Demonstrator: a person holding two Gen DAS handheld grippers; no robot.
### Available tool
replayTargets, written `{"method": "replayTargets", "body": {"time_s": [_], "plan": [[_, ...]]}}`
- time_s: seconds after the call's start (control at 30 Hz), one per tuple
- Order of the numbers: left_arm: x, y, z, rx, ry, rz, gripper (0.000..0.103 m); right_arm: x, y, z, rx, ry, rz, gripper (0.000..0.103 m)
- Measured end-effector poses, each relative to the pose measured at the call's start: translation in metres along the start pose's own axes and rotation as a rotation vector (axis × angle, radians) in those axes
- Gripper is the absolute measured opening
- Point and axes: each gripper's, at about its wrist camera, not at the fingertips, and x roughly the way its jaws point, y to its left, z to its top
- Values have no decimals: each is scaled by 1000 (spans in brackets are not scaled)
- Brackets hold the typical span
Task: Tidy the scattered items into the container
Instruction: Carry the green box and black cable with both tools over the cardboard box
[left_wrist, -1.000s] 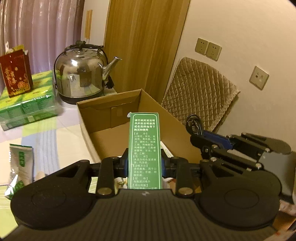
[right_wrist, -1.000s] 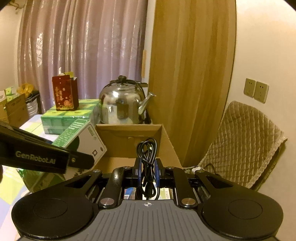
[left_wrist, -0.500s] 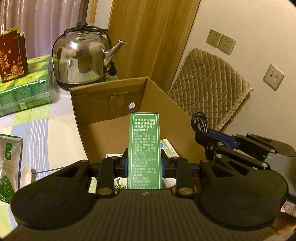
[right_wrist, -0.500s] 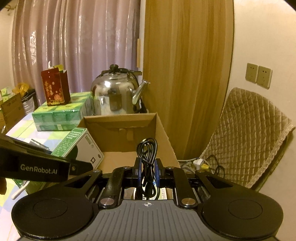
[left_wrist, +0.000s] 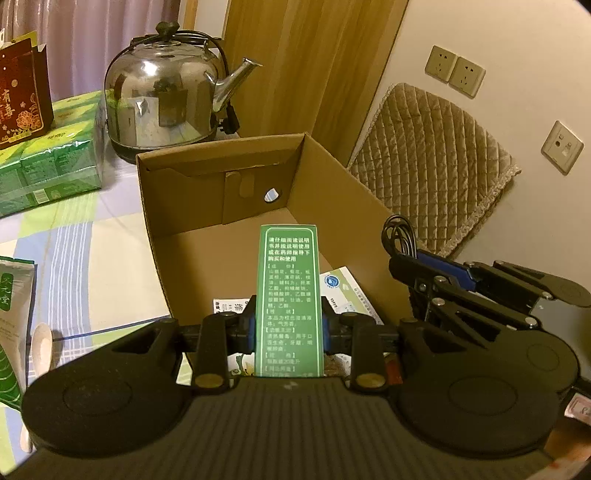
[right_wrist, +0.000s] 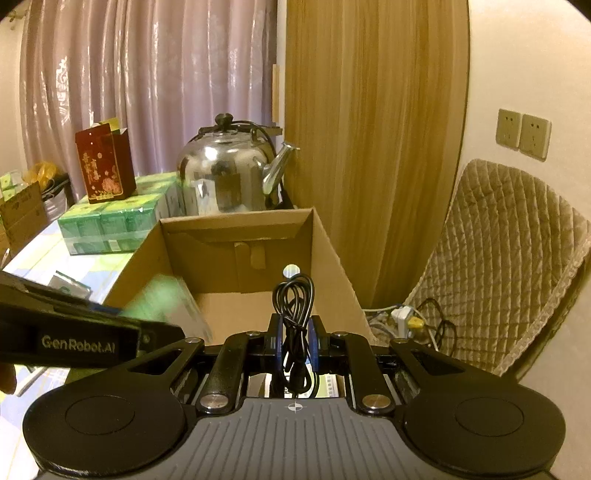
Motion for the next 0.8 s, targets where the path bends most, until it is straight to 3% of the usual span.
{"method": "replayTargets", "body": {"time_s": [0.6,0.8], "plan": [[-26,14,4,2,-63,41,26,-4,0,-7,6,13,10,11],[-30,14,2,3,-68,39,31,-2,3,-5,21,21,23,11]]}}
